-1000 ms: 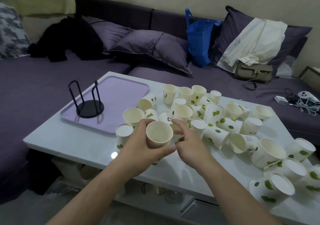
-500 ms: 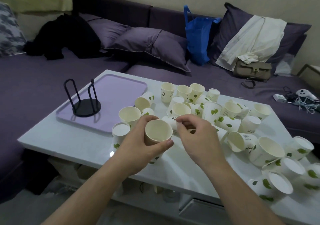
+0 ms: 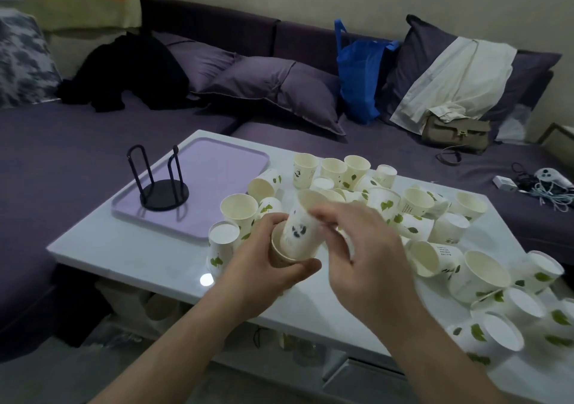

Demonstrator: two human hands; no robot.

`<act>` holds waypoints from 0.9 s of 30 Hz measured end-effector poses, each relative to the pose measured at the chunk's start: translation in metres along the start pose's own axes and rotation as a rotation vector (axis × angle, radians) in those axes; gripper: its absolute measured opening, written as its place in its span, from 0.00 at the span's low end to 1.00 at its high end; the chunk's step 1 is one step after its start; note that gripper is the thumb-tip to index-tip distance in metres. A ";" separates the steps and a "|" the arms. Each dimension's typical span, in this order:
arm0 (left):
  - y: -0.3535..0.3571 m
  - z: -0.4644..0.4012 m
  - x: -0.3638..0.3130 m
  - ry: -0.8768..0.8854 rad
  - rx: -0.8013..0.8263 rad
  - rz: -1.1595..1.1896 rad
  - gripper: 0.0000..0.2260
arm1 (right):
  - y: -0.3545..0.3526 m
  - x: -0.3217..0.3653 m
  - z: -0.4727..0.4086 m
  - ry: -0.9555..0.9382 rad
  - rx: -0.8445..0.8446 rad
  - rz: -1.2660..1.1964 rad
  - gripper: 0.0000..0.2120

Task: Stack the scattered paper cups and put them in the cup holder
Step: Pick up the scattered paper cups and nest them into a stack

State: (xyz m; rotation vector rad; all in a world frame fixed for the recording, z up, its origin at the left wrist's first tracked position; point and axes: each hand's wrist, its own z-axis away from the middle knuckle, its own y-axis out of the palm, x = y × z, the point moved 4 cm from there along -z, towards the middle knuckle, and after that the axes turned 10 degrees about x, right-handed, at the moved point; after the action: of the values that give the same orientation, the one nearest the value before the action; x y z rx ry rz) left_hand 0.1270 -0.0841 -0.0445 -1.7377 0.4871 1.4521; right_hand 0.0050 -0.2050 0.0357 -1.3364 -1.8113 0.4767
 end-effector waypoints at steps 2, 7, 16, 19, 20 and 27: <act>0.001 -0.001 -0.001 0.010 0.007 0.007 0.30 | 0.012 -0.001 0.002 -0.040 0.089 0.056 0.12; -0.002 -0.005 0.002 0.000 -0.011 0.019 0.26 | 0.026 -0.005 0.004 -0.069 0.227 0.025 0.15; -0.004 -0.015 0.000 -0.008 -0.031 0.053 0.36 | 0.033 -0.007 0.004 -0.046 0.283 0.054 0.25; -0.002 -0.022 -0.003 -0.019 -0.027 0.076 0.41 | 0.023 -0.012 -0.008 0.030 0.168 0.029 0.24; -0.002 -0.024 -0.005 -0.017 -0.020 0.040 0.41 | 0.021 -0.017 -0.018 0.083 0.133 0.024 0.22; -0.006 -0.037 -0.004 -0.031 0.007 -0.014 0.33 | 0.077 -0.108 -0.133 0.384 0.458 0.133 0.20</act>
State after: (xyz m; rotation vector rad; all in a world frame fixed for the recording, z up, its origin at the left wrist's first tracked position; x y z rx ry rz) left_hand 0.1535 -0.1097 -0.0385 -1.7070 0.4618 1.4637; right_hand 0.1678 -0.2968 0.0190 -1.1360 -1.2141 0.6152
